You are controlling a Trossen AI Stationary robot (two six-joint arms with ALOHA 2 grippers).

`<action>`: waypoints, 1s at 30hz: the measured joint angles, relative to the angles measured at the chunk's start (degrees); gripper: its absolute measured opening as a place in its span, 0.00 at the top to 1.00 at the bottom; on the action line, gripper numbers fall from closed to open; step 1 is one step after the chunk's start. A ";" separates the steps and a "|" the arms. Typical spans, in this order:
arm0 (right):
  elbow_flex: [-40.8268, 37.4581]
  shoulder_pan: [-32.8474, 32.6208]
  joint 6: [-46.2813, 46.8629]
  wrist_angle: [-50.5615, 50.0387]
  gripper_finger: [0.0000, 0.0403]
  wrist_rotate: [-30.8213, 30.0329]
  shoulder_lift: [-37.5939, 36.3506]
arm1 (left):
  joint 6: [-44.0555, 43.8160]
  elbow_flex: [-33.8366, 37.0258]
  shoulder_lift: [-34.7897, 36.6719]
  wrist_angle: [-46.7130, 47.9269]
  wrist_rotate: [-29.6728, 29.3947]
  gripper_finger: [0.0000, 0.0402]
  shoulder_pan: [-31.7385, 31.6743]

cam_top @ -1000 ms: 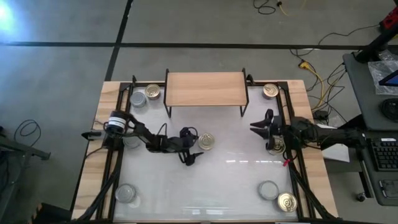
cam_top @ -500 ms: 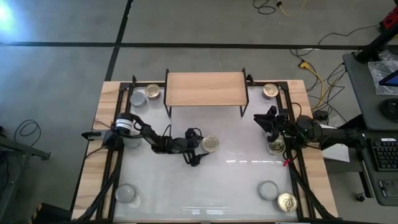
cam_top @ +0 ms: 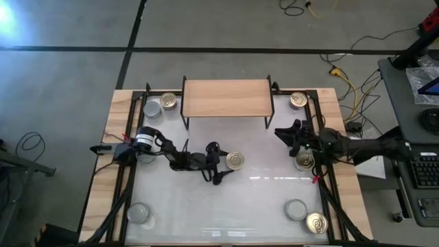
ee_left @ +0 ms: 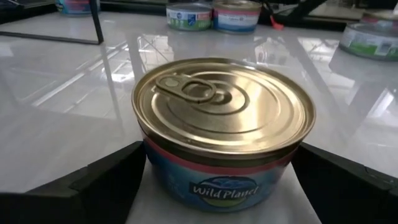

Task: Stack canned seafood by type on shelf
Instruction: Put the blue-pink tuna can on the shelf

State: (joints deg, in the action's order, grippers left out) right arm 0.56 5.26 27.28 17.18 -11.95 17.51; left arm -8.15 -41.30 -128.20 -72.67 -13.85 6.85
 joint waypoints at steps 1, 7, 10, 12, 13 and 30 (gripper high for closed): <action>0.00 0.00 0.44 0.42 0.80 0.46 1.19 | -0.34 -0.07 -0.10 -0.06 -0.03 0.05 -0.02; 0.05 -1.33 1.90 5.21 0.83 4.52 9.25 | -0.59 0.24 -0.22 -0.68 -0.04 0.10 -0.09; 1.45 -3.29 2.15 4.31 0.85 4.70 13.95 | -0.76 0.35 -0.22 -0.78 -0.07 0.13 -0.17; 3.26 -4.77 2.13 4.60 0.86 4.70 17.51 | -0.88 0.39 -0.22 -0.87 -0.07 0.14 -0.26; 4.09 -5.43 2.13 4.42 0.87 4.68 19.37 | -0.89 0.39 -0.22 -0.86 -0.09 0.14 -0.34; 20.02 -8.02 2.09 4.14 0.97 3.87 55.97 | 0.14 0.19 -0.24 -0.65 0.53 0.11 -0.46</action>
State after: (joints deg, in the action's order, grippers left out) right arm 20.58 -2.76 29.38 21.32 -8.08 73.48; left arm -8.01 -41.10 -128.44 -73.32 -13.31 6.39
